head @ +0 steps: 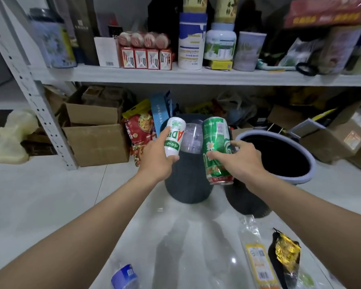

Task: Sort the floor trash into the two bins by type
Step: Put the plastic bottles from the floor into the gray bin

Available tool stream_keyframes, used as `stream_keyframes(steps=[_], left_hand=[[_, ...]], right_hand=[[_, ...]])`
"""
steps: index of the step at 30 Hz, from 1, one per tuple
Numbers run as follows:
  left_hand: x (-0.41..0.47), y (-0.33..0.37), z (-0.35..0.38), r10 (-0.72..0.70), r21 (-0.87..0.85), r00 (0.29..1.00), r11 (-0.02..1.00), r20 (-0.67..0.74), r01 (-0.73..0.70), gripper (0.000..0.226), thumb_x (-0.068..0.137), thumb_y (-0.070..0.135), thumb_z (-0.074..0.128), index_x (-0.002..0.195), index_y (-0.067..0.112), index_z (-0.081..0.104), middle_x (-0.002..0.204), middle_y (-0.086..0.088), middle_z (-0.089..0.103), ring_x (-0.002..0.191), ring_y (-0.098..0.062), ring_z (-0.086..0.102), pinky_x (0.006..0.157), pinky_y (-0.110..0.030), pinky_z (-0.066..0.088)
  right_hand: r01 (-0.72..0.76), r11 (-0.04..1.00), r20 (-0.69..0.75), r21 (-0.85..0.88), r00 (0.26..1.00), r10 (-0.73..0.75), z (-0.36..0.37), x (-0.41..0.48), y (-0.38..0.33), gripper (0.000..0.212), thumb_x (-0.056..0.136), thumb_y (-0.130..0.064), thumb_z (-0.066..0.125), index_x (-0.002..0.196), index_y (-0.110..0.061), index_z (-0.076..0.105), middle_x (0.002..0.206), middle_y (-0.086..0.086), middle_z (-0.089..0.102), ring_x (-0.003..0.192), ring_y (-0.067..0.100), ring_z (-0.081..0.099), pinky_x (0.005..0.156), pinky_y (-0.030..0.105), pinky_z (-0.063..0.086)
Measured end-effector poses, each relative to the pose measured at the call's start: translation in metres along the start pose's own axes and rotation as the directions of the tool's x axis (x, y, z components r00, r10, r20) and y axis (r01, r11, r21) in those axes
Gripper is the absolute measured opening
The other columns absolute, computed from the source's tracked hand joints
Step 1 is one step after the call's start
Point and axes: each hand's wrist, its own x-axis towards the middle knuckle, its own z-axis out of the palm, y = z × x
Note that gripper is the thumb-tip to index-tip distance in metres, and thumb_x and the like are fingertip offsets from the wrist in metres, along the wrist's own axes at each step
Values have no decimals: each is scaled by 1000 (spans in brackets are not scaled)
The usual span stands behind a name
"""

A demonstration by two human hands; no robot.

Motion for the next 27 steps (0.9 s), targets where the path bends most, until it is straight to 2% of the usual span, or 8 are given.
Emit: stream_keyframes(steps=[3,8,10,14,19,24,27], left_hand=[[20,4,-11,-10,-4,1000,1000,20,10,85,82,11,74,150,33,27,128,-7,53,102,-26,55,82,-49,55],[62,-2,-13,-17,41,999,999,34,16,84,83,8,73,150,30,27,134,-9,51,110,-26,54,89,-40,50],[78,-5,-10,-20,44,1000,999,23,19,84,83,7,73,150,30,28,136,-9,51,111,-26,54,86,-36,49],[104,-7,-3,-52,64,999,997,9,52,85,83,6,73,150,32,28,135,-9,50,110,-26,55,86,-37,51],[132,-9,10,-38,177,999,984,4,37,84,82,11,74,150,31,28,133,-10,52,111,-28,55,89,-36,48],[153,-9,20,-69,183,998,981,4,67,84,82,13,74,149,32,28,133,-11,51,111,-29,56,90,-35,48],[167,-6,28,-68,195,998,979,1,67,84,81,14,75,149,32,29,133,-10,51,112,-28,55,93,-38,48]], right_hand=[[-52,998,-7,26,999,52,0,18,-21,44,66,-42,84,91,-29,51,86,-4,60,84,16,66,80,35,57],[-89,993,-11,77,996,90,3,58,-32,34,63,-37,87,81,-22,61,82,-3,68,74,16,69,72,33,58],[-86,995,-2,55,996,86,6,75,-34,37,65,-39,86,88,-19,64,79,-3,67,71,13,67,63,28,54],[-111,994,31,12,993,111,13,103,-36,48,62,-47,84,94,-16,68,86,0,69,74,14,67,58,26,51],[-144,989,66,45,988,141,25,127,-27,51,61,-44,86,99,-16,67,92,2,70,80,18,68,68,30,57],[-164,985,75,45,984,160,18,151,-21,50,61,-43,86,99,-14,69,91,2,71,76,17,68,64,29,56],[-173,985,55,26,984,171,9,163,-22,50,64,-44,84,101,-13,69,91,2,69,70,12,64,53,23,47]])
